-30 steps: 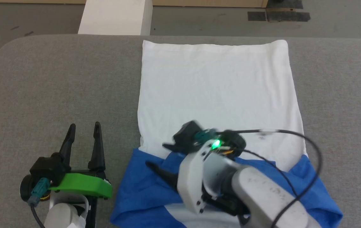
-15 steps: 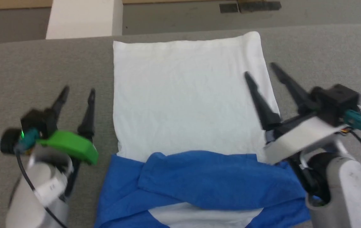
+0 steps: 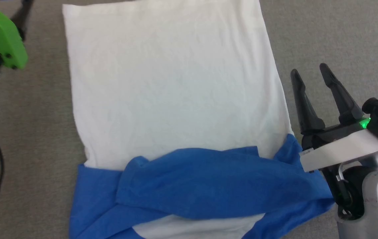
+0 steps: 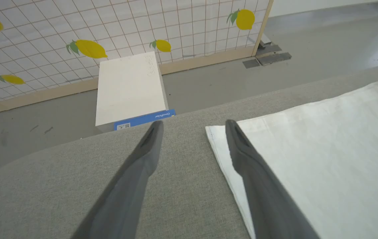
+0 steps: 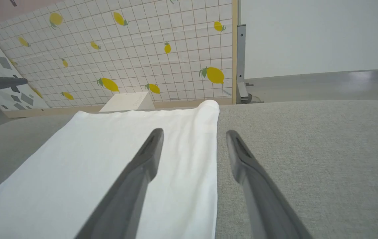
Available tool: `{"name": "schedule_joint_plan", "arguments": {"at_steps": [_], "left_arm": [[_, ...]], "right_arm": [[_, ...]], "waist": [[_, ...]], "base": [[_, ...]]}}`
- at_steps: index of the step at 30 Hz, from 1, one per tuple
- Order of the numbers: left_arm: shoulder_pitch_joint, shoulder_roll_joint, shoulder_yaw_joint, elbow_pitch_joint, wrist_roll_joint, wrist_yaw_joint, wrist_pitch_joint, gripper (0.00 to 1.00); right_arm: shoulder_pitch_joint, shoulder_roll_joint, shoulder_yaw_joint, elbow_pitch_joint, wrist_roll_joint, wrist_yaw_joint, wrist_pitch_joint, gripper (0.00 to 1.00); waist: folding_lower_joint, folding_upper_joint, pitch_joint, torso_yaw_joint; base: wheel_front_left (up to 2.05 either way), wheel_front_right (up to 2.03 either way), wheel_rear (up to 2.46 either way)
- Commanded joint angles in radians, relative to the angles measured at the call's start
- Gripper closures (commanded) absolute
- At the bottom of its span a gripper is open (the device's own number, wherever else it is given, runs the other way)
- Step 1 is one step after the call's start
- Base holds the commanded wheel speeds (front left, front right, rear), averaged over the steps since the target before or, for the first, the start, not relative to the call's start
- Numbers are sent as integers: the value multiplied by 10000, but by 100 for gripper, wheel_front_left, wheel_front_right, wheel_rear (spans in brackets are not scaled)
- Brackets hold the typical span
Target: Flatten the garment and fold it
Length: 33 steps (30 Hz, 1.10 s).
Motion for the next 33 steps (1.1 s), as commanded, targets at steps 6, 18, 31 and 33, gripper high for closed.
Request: {"name": "schedule_joint_plan", "arguments": {"at_steps": [6,18,31,33], "left_arm": [[-1391,527,-121,251,-406,65,2310,0],[-1649,1050,-104,-6,-318,1204,4415,0],[-1749,1044,-506,-392,83,1161,3883,100],[-1860,852,-583,-353,47,1069,3630,100]], "right_arm": [[-243,5,100,-108,275,-13,-433,0],[-423,5,304,259,617,-13,-907,0],[-3509,5,462,916,-494,-13,438,0],[-4683,5,368,1533,-488,-13,825,0]], "waist": [[-1,-1,1898,-1294],[-1,-1,2373,-1704],[-1,-1,2407,-1198],[-1,-1,2398,-976]], "base": [[0,0,0],[0,0,0],[0,0,0],[0,0,0]]}}
